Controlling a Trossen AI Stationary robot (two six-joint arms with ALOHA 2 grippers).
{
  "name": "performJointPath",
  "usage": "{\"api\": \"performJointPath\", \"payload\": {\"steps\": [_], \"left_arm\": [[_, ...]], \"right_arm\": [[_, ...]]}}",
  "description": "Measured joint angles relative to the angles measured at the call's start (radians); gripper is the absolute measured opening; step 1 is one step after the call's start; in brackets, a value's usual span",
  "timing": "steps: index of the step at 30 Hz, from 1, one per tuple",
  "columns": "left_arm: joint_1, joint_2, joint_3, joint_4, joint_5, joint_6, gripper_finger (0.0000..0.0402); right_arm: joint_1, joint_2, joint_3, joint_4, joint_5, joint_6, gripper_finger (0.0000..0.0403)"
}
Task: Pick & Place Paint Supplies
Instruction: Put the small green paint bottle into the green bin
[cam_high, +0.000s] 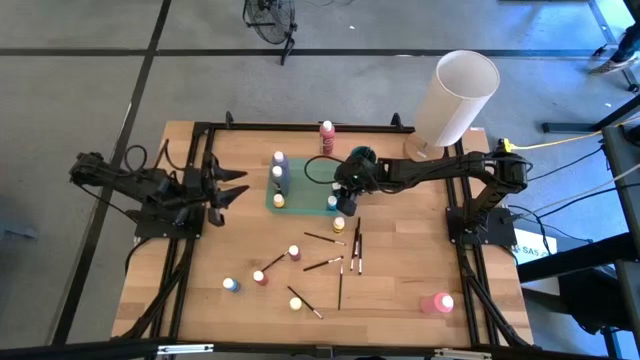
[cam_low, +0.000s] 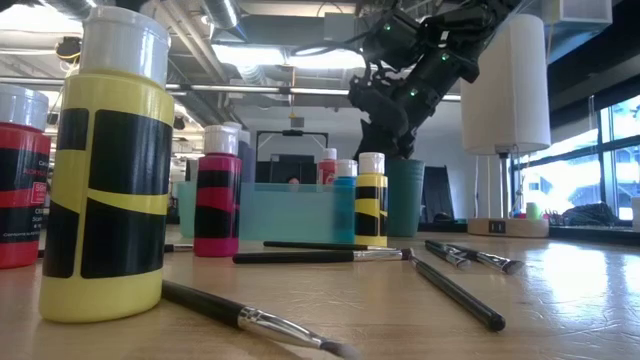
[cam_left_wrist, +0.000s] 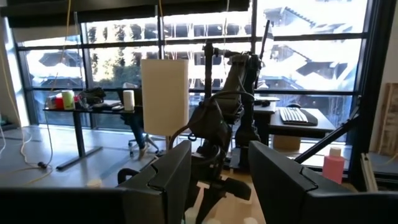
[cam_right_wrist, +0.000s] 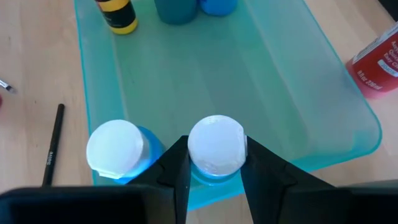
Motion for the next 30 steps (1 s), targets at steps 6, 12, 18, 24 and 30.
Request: {"api": "performJointPath", "payload": {"steps": [6,12,18,24,30], "left_arm": [[0.0,-0.041,0.0,-0.005,-0.001,0.016,0.0157],[0.0,-0.06,0.0,-0.033,-0.001,0.017,0.0157],[0.0,-0.06,0.0,-0.057,-0.002,0.017,0.0157],[0.0,-0.06,0.0,-0.061,-0.001,0.017,0.0157],[0.0,-0.06,0.0,-0.067,-0.003,0.048,0.0157]], "right_arm": [[0.0,0.0,0.0,-0.006,0.0,0.0,0.0119],[0.0,0.0,0.0,-0.008,-0.006,-0.003,0.0124],[0.001,0.0,0.0,-0.009,-0.007,-0.026,0.015],[0.002,0.0,0.0,-0.008,-0.007,-0.026,0.018],[0.002,0.0,0.0,-0.003,-0.023,-0.034,0.0224]]}}
